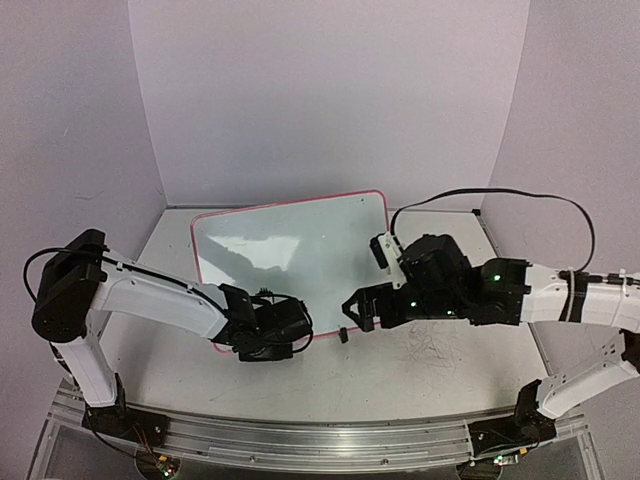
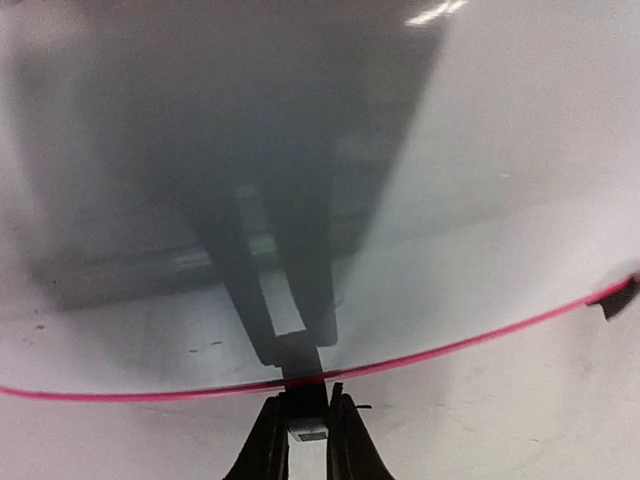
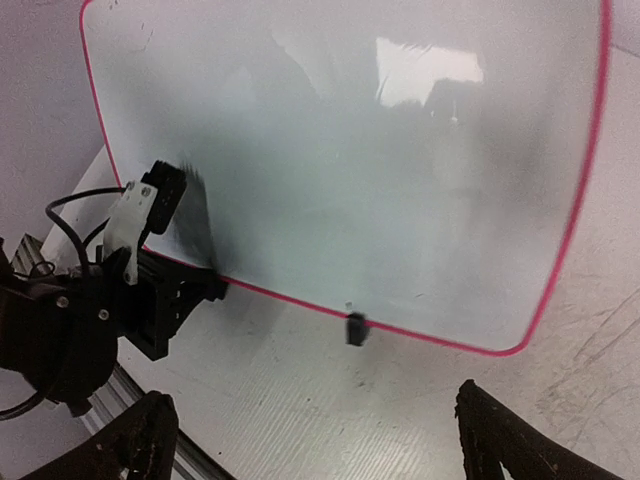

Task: Write a sentence on the whiteboard
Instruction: Move the whiteboard to the center of the board.

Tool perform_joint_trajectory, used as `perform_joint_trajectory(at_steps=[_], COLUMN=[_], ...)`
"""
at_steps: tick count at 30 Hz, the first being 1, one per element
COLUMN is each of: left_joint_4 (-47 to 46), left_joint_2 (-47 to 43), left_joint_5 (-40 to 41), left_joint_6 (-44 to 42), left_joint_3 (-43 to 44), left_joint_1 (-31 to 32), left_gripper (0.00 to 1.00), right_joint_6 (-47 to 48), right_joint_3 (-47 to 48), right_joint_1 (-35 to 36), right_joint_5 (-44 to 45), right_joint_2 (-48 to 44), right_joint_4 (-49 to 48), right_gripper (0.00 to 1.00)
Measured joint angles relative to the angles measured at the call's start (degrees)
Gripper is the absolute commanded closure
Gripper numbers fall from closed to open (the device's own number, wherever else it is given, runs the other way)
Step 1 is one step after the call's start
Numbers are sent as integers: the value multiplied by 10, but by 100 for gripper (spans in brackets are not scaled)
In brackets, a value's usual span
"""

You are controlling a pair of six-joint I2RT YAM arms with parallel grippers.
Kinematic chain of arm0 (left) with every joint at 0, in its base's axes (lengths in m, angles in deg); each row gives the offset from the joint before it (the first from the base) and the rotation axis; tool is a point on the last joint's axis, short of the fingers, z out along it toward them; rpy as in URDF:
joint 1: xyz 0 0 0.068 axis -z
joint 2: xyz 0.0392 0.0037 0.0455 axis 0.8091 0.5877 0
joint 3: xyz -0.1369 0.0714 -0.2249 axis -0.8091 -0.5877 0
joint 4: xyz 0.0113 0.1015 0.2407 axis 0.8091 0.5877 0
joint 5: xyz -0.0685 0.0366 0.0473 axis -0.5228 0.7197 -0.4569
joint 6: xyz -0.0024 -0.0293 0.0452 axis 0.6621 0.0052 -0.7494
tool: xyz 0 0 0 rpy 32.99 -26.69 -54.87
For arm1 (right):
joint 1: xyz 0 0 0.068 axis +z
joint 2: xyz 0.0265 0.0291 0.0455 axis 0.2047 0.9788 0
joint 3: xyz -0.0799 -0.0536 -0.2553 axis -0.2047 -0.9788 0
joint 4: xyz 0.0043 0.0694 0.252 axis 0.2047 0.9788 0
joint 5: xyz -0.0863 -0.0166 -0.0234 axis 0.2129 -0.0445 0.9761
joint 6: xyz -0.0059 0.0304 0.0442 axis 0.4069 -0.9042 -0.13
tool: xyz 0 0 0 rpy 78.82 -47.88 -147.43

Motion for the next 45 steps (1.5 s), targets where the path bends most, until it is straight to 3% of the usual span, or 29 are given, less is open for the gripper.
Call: perform_joint_trajectory(at_steps=[7,14,19,28,33,37,45], left_joint_4=[-103,-137,-144,-146,-147,-145,-131], left_joint_2=[-38,-92,-92,-151,-228,-254,-292], left_joint_5=[-46,-64,-72,-68,-45,-31,-6], left_joint_6=[-11,-24,-41,-111,-155,-174,-190], left_joint_3=[-31,-58,-58,-64,-64,-64,-68], left_joint_1=[16,20,22,32,30,25,16], left_gripper=[82,67,54,32,29,27,26], right_joint_6=[-80,-88,-67,-7,10,11,1], right_joint_3=[2,-1,-17,-26,-25,-20,-7], right_joint_1=[48,27,-4,-35,-42,-43,-43], right_joint_5=[8,49,49,20,13,17,40], right_joint_2=[149,181,188,220,254,283,296], right_joint_4=[-33,-39,-52,-77,-87,-87,-94], right_gripper=[12,20,40,55,63,74,81])
